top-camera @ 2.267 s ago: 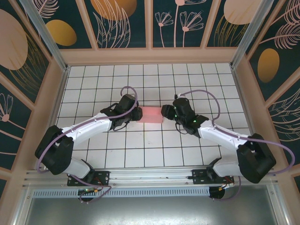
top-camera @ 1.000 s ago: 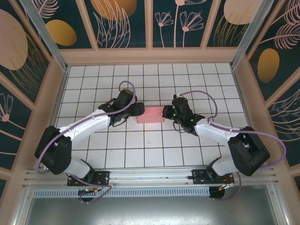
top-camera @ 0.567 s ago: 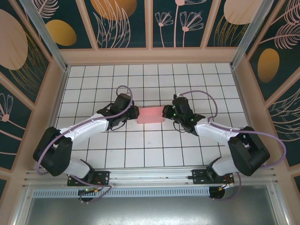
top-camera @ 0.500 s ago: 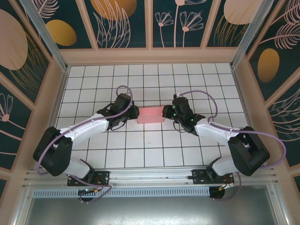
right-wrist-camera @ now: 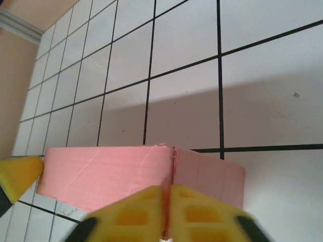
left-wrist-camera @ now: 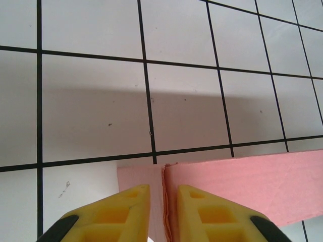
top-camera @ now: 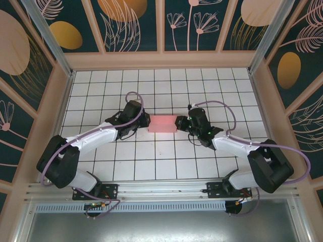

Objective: Fold the paper box

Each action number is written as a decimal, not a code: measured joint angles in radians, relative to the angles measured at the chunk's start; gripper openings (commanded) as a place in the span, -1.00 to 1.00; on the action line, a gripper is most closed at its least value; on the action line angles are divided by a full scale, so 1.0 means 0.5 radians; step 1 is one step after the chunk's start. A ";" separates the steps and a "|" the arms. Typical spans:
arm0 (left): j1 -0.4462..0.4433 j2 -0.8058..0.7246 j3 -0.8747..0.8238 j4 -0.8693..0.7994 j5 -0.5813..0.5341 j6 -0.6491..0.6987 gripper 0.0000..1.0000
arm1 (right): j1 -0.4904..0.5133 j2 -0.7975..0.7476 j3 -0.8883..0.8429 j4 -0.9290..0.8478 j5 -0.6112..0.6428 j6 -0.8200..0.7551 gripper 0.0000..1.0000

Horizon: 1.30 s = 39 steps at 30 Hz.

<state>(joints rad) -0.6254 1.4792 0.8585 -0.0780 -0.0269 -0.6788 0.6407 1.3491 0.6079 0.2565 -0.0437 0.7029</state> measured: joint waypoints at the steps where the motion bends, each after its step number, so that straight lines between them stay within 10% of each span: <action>1: 0.000 0.000 0.000 0.000 0.000 0.001 -0.56 | -0.001 -0.005 -0.003 0.005 -0.002 0.017 -1.00; 16: 0.009 0.059 0.358 -0.311 0.000 0.156 0.97 | -0.039 -0.128 0.055 -0.155 0.035 -0.228 0.21; 25: 0.009 0.139 0.744 -0.311 0.258 0.745 0.97 | -0.233 -0.391 0.034 -0.229 0.018 -0.346 0.57; 39: -0.172 0.729 1.266 -0.710 0.752 2.077 0.96 | -0.518 -0.770 -0.169 -0.423 0.016 -0.436 0.61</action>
<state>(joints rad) -0.7116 1.8435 1.4918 -0.4328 0.3492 0.3595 0.3817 0.9642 0.5236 0.0452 -0.0357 0.4847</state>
